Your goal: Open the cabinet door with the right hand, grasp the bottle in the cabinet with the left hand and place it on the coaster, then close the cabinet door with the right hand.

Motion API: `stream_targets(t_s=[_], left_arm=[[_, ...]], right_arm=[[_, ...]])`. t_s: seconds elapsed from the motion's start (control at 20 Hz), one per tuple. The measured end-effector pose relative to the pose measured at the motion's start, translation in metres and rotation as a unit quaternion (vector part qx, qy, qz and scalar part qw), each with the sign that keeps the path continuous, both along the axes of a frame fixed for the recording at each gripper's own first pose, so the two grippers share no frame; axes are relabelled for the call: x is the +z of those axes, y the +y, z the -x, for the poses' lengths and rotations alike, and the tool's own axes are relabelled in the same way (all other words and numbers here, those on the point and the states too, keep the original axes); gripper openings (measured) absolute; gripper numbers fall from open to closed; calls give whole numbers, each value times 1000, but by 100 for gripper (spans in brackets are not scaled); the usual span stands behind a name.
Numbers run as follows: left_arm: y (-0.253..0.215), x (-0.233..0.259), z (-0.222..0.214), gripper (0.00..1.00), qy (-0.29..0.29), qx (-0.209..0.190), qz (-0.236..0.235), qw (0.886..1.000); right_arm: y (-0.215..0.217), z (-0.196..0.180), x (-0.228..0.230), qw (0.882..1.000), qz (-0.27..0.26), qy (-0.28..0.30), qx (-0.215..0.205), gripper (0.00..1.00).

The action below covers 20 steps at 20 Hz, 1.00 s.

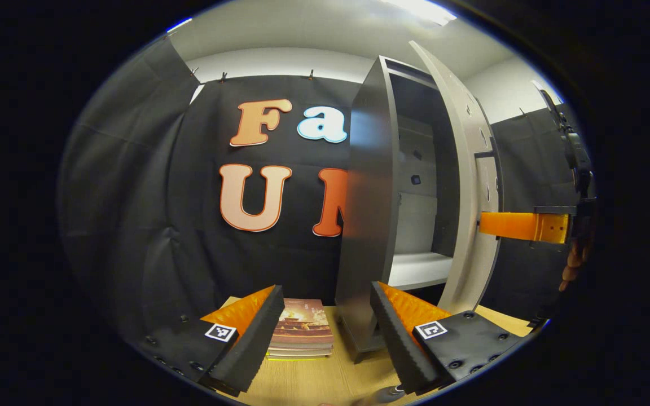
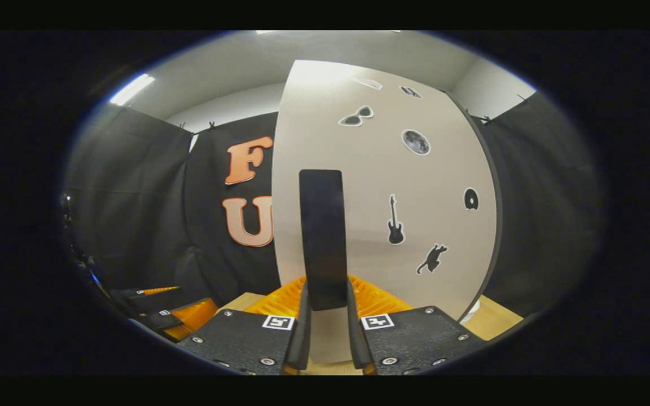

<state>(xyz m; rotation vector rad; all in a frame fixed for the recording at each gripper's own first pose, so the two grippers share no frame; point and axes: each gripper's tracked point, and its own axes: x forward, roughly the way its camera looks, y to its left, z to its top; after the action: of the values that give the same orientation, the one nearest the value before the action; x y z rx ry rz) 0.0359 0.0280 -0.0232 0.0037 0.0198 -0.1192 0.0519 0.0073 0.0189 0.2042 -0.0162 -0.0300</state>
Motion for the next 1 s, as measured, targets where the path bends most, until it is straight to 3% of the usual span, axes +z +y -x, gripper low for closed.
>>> stream_targets(t_s=[0.35, 0.4, 1.0], left_arm=[[4, 7, -17, 99, -12, -25, 0, 1000], [4, 5, -17, 99, -9, -23, 0, 1000], [12, -6, -9, 99, 7, 22, 11, 1000]], right_arm=[[3, -11, -2, 1000, 0, 11, -23, 29], [3, -13, -2, 1000, -4, 10, -21, 26], [5, -34, 3, 1000, -14, 16, 5, 29]])
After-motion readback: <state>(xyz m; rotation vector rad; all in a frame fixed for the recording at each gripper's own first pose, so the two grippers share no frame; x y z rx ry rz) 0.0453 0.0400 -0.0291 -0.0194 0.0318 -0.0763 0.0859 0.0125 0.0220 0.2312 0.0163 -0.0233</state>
